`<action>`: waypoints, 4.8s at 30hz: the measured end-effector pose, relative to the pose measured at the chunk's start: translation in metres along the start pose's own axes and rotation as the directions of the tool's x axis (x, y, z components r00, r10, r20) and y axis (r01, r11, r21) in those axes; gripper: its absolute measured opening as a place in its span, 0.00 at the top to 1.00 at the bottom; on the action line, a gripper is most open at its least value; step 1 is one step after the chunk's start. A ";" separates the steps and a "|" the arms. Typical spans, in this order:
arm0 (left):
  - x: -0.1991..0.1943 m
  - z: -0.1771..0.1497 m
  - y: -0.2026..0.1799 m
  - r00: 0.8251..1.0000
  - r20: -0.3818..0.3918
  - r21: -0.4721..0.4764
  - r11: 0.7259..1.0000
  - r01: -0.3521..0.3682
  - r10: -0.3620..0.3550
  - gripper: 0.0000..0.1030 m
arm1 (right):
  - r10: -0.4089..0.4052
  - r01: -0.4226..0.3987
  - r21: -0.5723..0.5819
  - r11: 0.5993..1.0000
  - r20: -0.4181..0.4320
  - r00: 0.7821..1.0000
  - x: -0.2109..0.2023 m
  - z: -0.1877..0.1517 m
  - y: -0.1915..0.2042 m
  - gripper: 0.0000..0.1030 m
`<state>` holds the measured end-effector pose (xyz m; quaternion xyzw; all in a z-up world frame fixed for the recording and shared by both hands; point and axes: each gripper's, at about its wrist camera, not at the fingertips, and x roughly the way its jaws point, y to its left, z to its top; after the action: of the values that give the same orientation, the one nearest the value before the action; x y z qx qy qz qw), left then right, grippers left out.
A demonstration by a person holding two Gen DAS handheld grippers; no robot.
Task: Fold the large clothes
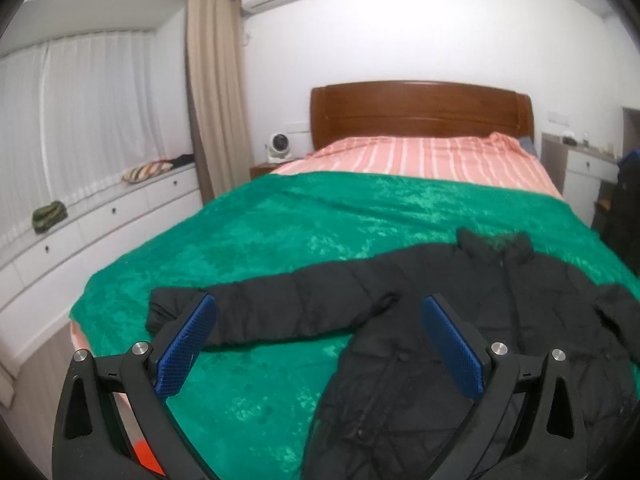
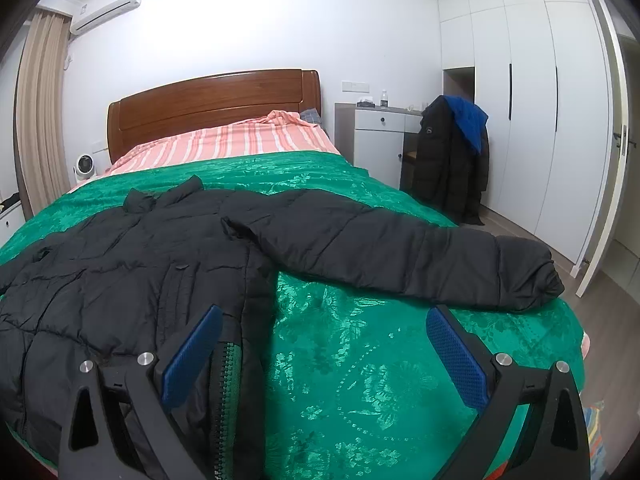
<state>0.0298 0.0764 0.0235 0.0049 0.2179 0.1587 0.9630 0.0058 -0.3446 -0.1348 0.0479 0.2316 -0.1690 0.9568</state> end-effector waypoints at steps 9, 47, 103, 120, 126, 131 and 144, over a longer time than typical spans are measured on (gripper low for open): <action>-0.001 -0.007 -0.021 0.993 -0.085 0.040 0.995 0.088 -0.085 0.00 | 0.002 -0.002 -0.005 1.000 -0.002 1.000 0.000 0.000 0.000 0.02; -0.016 -0.023 -0.054 0.951 -0.212 0.124 0.960 0.253 -0.223 0.00 | 0.116 -0.098 0.337 0.936 -0.034 0.993 0.010 0.003 -0.075 0.02; 0.040 -0.066 0.031 0.938 -0.322 -0.058 0.992 0.114 -0.126 0.00 | 0.608 -0.652 -0.085 0.753 -0.287 0.740 0.093 0.103 0.325 0.16; 0.042 -0.085 -0.074 0.942 -0.174 0.143 0.939 0.313 -0.288 0.00 | 0.393 -0.416 -0.175 0.893 -0.152 0.907 0.007 -0.010 0.130 0.09; 0.082 -0.104 -0.086 0.948 -0.222 0.179 0.946 0.270 -0.229 0.00 | 0.398 -0.394 -0.161 0.905 -0.006 0.917 0.006 0.028 0.129 0.07; 0.103 -0.133 -0.077 0.923 -0.304 0.162 0.942 0.295 -0.237 0.00 | 0.329 -0.340 -0.140 0.930 -0.096 0.939 0.047 -0.003 0.122 0.07; 0.111 -0.142 -0.071 0.907 -0.315 0.099 0.941 0.325 -0.280 0.00 | 0.311 -0.329 -0.121 0.937 -0.143 0.940 0.064 -0.022 0.123 0.01</action>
<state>0.0870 0.0345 -0.1568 0.0189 0.3692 -0.0106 0.9291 0.0920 -0.2446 -0.1823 0.0264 0.2898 0.0095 0.9567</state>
